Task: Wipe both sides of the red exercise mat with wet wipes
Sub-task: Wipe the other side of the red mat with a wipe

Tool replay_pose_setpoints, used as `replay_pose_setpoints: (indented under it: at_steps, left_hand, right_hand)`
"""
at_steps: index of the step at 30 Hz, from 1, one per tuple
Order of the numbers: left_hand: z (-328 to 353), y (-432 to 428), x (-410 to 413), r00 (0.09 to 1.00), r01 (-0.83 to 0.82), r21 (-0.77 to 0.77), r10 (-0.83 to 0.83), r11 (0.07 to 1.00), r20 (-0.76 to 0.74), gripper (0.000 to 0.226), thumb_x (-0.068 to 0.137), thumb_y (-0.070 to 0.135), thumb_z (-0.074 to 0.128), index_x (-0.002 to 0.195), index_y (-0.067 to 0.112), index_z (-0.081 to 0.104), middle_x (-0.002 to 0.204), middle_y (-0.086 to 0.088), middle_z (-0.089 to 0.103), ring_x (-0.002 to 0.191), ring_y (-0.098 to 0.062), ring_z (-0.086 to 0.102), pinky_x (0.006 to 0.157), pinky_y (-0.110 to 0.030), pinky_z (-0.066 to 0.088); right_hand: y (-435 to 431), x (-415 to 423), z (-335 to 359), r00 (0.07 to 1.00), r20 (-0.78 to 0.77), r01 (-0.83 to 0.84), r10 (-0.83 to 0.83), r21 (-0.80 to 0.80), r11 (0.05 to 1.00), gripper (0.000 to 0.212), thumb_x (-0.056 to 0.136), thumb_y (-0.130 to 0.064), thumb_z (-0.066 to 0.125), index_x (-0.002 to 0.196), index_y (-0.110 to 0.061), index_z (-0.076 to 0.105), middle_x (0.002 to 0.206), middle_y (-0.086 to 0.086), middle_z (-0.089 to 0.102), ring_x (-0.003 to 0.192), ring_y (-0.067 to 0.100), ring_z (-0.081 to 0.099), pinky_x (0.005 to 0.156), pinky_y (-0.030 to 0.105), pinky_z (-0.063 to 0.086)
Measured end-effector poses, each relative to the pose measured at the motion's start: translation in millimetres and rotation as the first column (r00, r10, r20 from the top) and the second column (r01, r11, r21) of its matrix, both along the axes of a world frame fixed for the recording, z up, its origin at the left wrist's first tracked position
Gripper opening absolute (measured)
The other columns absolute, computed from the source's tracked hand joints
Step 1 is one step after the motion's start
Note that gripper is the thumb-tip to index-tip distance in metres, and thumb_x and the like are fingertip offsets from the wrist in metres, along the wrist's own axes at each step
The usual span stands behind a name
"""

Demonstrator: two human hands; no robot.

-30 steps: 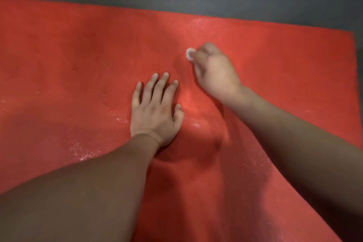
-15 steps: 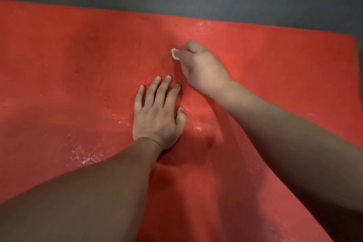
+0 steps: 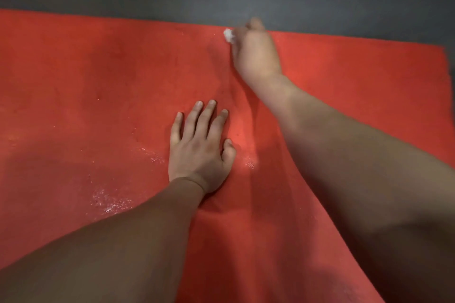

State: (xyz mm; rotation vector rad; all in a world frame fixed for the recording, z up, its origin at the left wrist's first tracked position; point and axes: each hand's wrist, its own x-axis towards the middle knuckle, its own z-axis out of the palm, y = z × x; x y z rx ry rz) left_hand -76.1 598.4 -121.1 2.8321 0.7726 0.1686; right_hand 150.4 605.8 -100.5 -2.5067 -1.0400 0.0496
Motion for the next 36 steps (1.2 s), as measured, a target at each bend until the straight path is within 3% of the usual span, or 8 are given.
replay_pose_setpoints:
  at_steps: [2,4,10,18,23,25,29,36]
  left_hand:
    - [0,-1,0,1.0,-0.001,-0.001,0.001,1.0,-0.002,0.063,0.088,0.044,0.051,0.148,0.025,0.05,0.161,0.0,0.038,0.152,-0.021,0.026,0.123,-0.052,0.016]
    - [0,-1,1,1.0,0.002,0.003,-0.002,1.0,0.006,0.063,0.087,0.043,0.052,0.147,0.024,0.05,0.16,-0.001,0.039,0.152,-0.022,0.027,0.123,-0.052,0.016]
    - [-1,0,1,1.0,0.007,0.005,-0.007,1.0,0.015,0.063,0.087,0.043,0.051,0.147,0.024,0.051,0.16,0.0,0.04,0.151,-0.022,0.028,0.123,-0.052,0.017]
    - [0,0,0,1.0,0.008,-0.006,-0.008,1.0,0.022,0.061,0.088,0.042,0.052,0.146,0.023,0.052,0.159,-0.001,0.04,0.151,-0.022,0.028,0.122,-0.053,0.019]
    - [0,-1,-1,0.999,0.021,0.004,-0.021,1.0,0.024,0.06,0.089,0.041,0.05,0.146,0.023,0.051,0.159,-0.001,0.041,0.151,-0.022,0.028,0.122,-0.053,0.018]
    - [0,-1,-1,1.0,0.023,0.003,-0.023,1.0,0.022,0.06,0.09,0.041,0.049,0.146,0.022,0.051,0.159,-0.002,0.041,0.152,-0.023,0.028,0.122,-0.053,0.018]
    - [1,-2,-1,1.0,0.015,-0.011,-0.015,1.0,-0.018,0.061,0.09,0.044,0.045,0.148,0.024,0.049,0.16,0.0,0.038,0.152,-0.022,0.024,0.123,-0.053,0.015]
    - [1,-3,-2,0.999,0.025,-0.015,-0.026,1.0,-0.03,0.06,0.092,0.044,0.044,0.149,0.024,0.044,0.161,-0.001,0.035,0.153,-0.022,0.021,0.124,-0.053,0.013]
  right_hand:
    - [-1,15,0,0.984,0.017,0.177,-0.177,-0.034,0.984,0.031,0.1,-0.021,0.046,0.094,-0.004,0.071,0.104,0.02,0.062,0.09,0.038,0.062,0.081,0.04,0.042]
    - [7,11,0,0.977,0.034,0.213,-0.211,-0.058,0.975,0.026,0.098,-0.016,0.046,0.099,-0.008,0.071,0.108,0.016,0.063,0.096,0.035,0.063,0.084,0.037,0.044]
    - [41,-21,7,0.998,0.027,-0.052,0.056,-0.123,0.991,0.029,0.097,-0.007,0.044,0.111,-0.015,0.068,0.119,0.01,0.06,0.106,0.026,0.063,0.087,0.03,0.046]
    - [-56,48,5,0.976,0.064,0.215,-0.209,-0.097,0.972,0.03,0.101,-0.019,0.046,0.099,-0.002,0.07,0.106,0.023,0.061,0.088,0.04,0.061,0.08,0.039,0.038]
    - [-106,74,6,0.925,0.084,0.378,-0.37,-0.111,0.919,0.032,0.1,-0.018,0.042,0.107,-0.001,0.067,0.11,0.026,0.06,0.095,0.043,0.059,0.085,0.04,0.04]
    - [-104,58,7,0.95,0.063,0.311,-0.307,-0.078,0.947,0.032,0.098,-0.018,0.042,0.108,-0.003,0.068,0.107,0.024,0.061,0.093,0.041,0.06,0.082,0.04,0.04]
    - [-118,-11,7,0.996,-0.028,-0.089,0.088,-0.043,0.995,0.026,0.101,-0.021,0.046,0.103,-0.008,0.069,0.087,0.017,0.058,0.079,0.038,0.059,0.07,0.045,0.046]
    - [-197,-112,15,0.821,-0.146,-0.562,0.553,-0.026,0.827,0.032,0.099,-0.013,0.054,0.129,-0.008,0.062,0.095,0.01,0.058,0.087,0.028,0.055,0.08,0.038,0.047]
